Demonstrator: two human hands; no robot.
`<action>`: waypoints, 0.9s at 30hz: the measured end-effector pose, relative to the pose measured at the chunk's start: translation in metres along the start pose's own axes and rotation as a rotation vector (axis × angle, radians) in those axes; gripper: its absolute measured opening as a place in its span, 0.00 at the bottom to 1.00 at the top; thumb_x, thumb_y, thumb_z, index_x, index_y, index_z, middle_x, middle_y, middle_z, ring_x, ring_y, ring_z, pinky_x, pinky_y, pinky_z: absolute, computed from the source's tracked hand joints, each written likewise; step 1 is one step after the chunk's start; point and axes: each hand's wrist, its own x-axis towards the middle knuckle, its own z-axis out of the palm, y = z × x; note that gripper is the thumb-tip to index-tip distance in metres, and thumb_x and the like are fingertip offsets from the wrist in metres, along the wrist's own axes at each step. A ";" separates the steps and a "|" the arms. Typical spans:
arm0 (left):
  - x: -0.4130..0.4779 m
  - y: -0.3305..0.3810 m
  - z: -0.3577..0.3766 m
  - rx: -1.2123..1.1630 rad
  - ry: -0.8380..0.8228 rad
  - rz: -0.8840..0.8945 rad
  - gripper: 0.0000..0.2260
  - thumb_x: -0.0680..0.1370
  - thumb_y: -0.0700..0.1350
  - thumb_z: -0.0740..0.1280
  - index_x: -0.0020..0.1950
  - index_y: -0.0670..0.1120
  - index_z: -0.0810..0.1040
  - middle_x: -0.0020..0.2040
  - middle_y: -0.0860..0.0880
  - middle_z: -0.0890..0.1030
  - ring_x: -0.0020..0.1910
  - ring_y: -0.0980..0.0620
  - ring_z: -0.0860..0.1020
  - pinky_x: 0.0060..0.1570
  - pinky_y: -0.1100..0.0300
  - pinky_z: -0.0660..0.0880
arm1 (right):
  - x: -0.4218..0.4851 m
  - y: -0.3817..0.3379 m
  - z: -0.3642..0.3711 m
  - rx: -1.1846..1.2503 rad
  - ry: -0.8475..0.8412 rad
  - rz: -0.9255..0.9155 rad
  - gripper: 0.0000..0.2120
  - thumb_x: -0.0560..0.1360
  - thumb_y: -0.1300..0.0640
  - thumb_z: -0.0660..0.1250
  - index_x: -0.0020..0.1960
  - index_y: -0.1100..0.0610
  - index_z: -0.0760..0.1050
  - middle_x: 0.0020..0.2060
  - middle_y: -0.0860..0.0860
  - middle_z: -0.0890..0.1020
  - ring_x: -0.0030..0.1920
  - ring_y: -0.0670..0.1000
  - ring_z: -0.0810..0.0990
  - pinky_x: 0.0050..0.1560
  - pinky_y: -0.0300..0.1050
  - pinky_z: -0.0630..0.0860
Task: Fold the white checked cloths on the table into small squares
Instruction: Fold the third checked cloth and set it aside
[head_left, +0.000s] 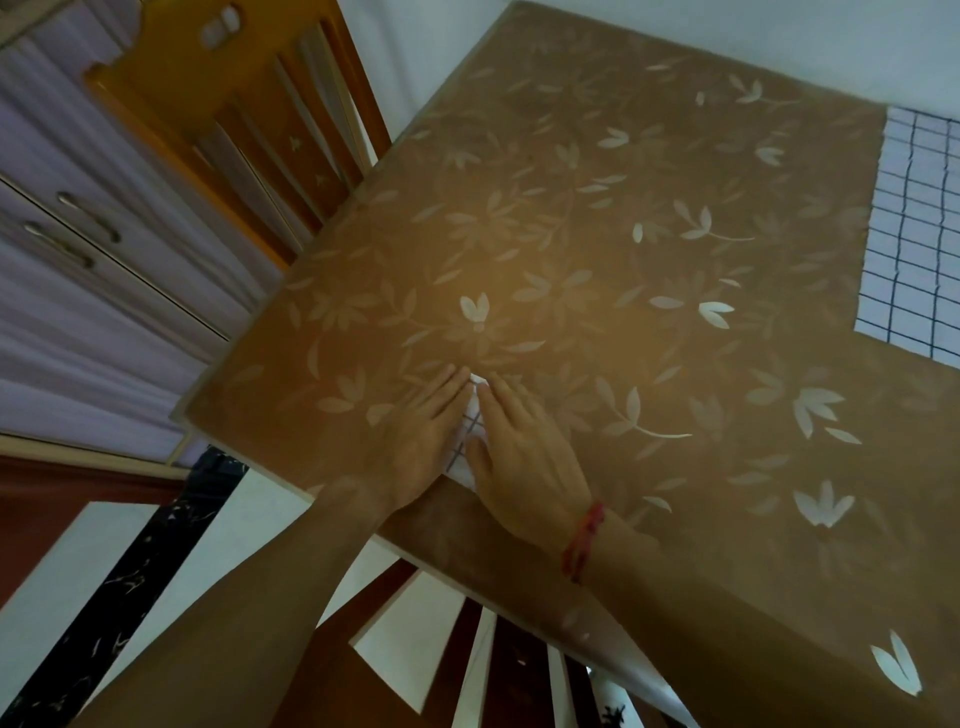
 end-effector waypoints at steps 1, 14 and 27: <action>-0.001 -0.001 0.002 -0.026 -0.031 -0.001 0.24 0.82 0.50 0.53 0.77 0.43 0.56 0.77 0.47 0.58 0.76 0.50 0.55 0.72 0.47 0.61 | 0.001 -0.002 0.006 -0.056 -0.089 -0.016 0.26 0.80 0.57 0.57 0.75 0.66 0.60 0.74 0.61 0.65 0.75 0.59 0.61 0.75 0.52 0.57; -0.003 -0.010 0.004 0.119 -0.053 0.046 0.25 0.80 0.43 0.57 0.76 0.41 0.58 0.77 0.46 0.58 0.76 0.49 0.55 0.73 0.50 0.58 | -0.013 0.029 0.020 -0.301 -0.334 -0.021 0.31 0.83 0.45 0.45 0.78 0.63 0.47 0.78 0.59 0.49 0.78 0.57 0.46 0.77 0.58 0.49; -0.069 -0.022 -0.023 0.228 -0.173 0.197 0.34 0.72 0.37 0.71 0.75 0.41 0.61 0.76 0.44 0.61 0.77 0.49 0.52 0.69 0.45 0.59 | -0.023 0.031 0.015 -0.293 -0.400 0.046 0.36 0.80 0.39 0.42 0.79 0.61 0.41 0.78 0.57 0.41 0.78 0.56 0.37 0.77 0.57 0.42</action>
